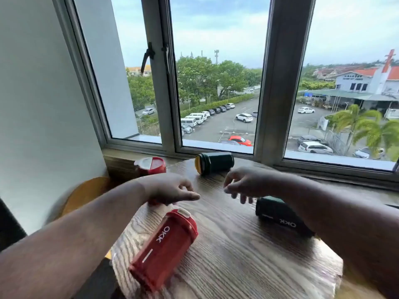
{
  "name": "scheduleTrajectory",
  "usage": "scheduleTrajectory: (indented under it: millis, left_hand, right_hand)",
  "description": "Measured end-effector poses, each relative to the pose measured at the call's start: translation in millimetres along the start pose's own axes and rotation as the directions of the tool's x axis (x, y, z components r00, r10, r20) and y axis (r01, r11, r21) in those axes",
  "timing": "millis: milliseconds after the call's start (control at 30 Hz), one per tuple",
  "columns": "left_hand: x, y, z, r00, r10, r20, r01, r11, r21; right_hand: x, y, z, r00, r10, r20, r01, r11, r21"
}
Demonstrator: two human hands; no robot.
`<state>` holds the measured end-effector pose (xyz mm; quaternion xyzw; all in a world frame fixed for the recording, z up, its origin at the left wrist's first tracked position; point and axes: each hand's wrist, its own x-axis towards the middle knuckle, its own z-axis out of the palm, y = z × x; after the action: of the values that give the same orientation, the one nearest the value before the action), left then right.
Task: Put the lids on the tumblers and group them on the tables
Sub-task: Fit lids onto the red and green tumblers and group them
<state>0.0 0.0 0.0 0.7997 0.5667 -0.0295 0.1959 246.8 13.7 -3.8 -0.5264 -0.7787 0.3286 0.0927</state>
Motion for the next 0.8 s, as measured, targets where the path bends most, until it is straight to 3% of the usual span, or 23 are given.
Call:
scheduleTrajectory:
  millis: [100, 267, 433, 633, 800]
  left_hand:
    - [-4, -8, 15, 0.997, -0.059, 0.042, 0.058, 0.998, 0.013]
    - [-14, -18, 32, 0.986, -0.119, 0.114, 0.142, 0.966, -0.218]
    - [-17, -36, 41, 0.970, -0.026, 0.240, 0.127, 0.900, -0.417]
    - [-6, -46, 48, 0.967, 0.017, 0.253, 0.125, 0.836, -0.535]
    - [3, -40, 41, 0.989, 0.024, 0.145, 0.050, 0.872, -0.488]
  right_hand:
    - [8, -3, 27, 0.992, 0.048, 0.118, -0.064, 0.989, 0.133]
    - [12, -7, 68, 0.956, 0.066, 0.286, -0.168, 0.922, 0.350]
    - [11, -12, 86, 0.890, 0.017, 0.455, -0.263, 0.835, 0.483]
    - [14, -16, 90, 0.882, -0.012, 0.472, -0.291, 0.773, 0.563]
    - [16, -14, 81, 0.924, 0.038, 0.381, -0.280, 0.746, 0.604]
